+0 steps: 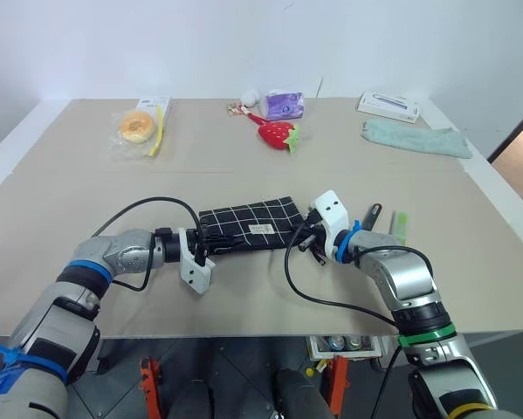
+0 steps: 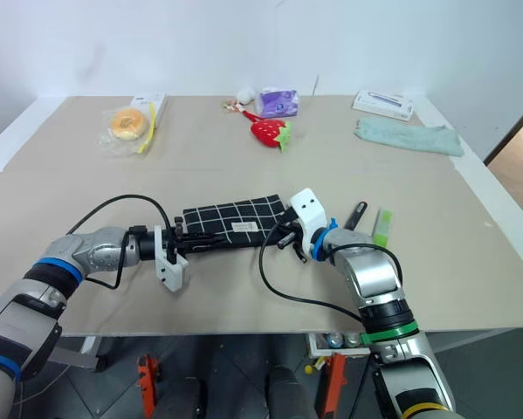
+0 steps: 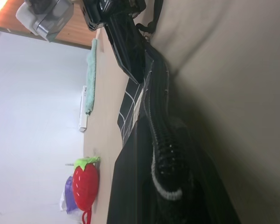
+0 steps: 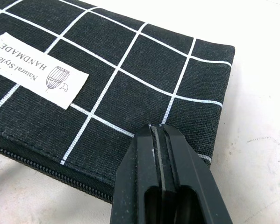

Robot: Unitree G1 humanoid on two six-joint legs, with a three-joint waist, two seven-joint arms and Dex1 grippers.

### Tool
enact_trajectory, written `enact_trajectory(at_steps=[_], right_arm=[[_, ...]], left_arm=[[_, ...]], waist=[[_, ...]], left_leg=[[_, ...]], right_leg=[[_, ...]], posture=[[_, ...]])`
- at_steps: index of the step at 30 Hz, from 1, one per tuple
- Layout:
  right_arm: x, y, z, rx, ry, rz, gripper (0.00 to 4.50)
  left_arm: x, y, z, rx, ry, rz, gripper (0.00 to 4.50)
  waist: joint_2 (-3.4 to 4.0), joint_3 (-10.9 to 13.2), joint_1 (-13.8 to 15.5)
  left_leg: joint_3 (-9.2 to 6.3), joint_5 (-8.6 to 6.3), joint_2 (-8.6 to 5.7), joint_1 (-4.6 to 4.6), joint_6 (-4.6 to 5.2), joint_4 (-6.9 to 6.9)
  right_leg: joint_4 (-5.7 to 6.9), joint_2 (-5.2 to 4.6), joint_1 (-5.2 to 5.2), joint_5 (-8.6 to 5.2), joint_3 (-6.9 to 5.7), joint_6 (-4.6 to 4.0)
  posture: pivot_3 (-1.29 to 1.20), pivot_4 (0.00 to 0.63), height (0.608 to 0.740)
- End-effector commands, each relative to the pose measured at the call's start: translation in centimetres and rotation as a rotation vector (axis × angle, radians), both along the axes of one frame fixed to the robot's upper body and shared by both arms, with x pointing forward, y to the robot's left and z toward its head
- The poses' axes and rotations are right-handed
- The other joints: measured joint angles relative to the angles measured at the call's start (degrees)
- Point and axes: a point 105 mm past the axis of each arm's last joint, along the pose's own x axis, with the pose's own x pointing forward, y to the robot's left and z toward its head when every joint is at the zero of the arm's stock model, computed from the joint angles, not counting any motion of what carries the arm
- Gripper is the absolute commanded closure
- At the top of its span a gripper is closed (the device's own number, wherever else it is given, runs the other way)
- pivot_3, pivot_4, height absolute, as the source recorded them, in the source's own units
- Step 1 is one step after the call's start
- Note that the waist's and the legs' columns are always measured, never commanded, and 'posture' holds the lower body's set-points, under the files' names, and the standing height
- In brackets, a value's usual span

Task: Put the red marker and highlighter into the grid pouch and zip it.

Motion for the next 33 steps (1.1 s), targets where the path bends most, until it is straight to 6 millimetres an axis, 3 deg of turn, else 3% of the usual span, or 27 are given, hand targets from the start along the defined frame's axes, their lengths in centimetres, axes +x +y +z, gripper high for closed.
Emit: enact_trajectory(at_steps=[1,5,9,12,15,19,20,27,33], right_arm=[[-0.3,-0.1,0.2,0.011,-0.011,-0.002,4.50],[-0.1,-0.7,3.2,0.089,-0.123,-0.012,4.50],[-0.4,-2.9,6.5,0.208,-0.209,-0.089,4.50],[-1.3,-3.5,7.7,0.248,-0.224,-0.081,3.61],[-2.4,-3.5,7.9,0.247,-0.206,-0.069,2.19],[-2.7,-3.9,5.7,0.187,-0.087,-0.131,0.37],[-2.8,-3.9,5.1,0.185,-0.047,-0.140,0.10],[-3.3,-3.9,2.5,0.152,0.094,-0.188,0.10],[-2.1,-3.1,1.0,0.099,0.085,-0.198,0.10]], left_arm=[[-0.1,0.2,-1.0,0.032,0.039,0.006,4.47],[0.2,0.0,-0.6,0.009,0.052,0.022,4.47],[0.6,0.0,-0.2,-0.027,0.079,0.055,4.47],[0.6,0.0,-0.2,-0.034,0.091,0.063,4.50],[0.6,-0.1,-0.4,-0.031,0.108,0.071,4.50],[0.6,-0.3,-0.4,-0.037,0.119,0.073,4.50],[0.5,-0.4,-0.4,-0.038,0.120,0.073,4.50],[0.4,-0.7,-0.5,-0.036,0.124,0.067,4.50],[0.2,-0.7,-1.2,0.007,0.118,0.064,4.50]], waist=[[0.00,0.00,0.00],[0.00,0.00,0.05],[0.05,0.03,0.09],[0.05,0.03,0.10],[0.06,0.03,0.07],[0.06,0.03,0.06],[0.06,0.03,0.07],[0.07,0.03,0.13],[0.08,0.02,0.13]], left_leg=[[0.00,0.00,0.00,0.00,0.00,0.00],[0.00,0.00,0.00,-0.05,0.00,0.00],[-0.01,0.00,-0.04,-0.15,0.00,0.00],[-0.03,0.00,-0.04,-0.14,0.00,0.00],[-0.03,0.00,-0.03,-0.13,0.00,-0.01],[-0.03,0.03,-0.03,-0.11,0.04,0.00],[-0.03,0.03,-0.03,-0.11,0.05,0.00],[-0.03,0.04,-0.05,-0.14,0.05,0.00],[-0.03,0.04,-0.05,-0.13,0.05,0.00]], right_leg=[[0.00,0.00,0.00,0.00,0.00,0.00],[-0.01,-0.01,-0.02,-0.01,0.00,0.02],[-0.01,-0.03,-0.08,-0.01,0.01,0.04],[-0.01,-0.02,-0.08,-0.01,0.00,0.04],[-0.01,-0.02,-0.08,-0.01,0.00,0.03],[0.00,-0.01,-0.06,0.00,0.02,0.03],[0.00,-0.01,-0.05,0.00,0.02,0.03],[-0.01,-0.02,-0.06,0.00,0.03,0.03],[-0.02,-0.02,-0.06,-0.01,0.03,0.03]], posture=[[0.00,0.150,0.739],[0.00,0.150,0.739],[0.00,0.150,0.739],[0.00,0.150,0.739],[0.00,0.150,0.739],[0.00,0.150,0.739],[0.00,0.150,0.739],[0.00,0.150,0.739],[0.00,0.150,0.739]])
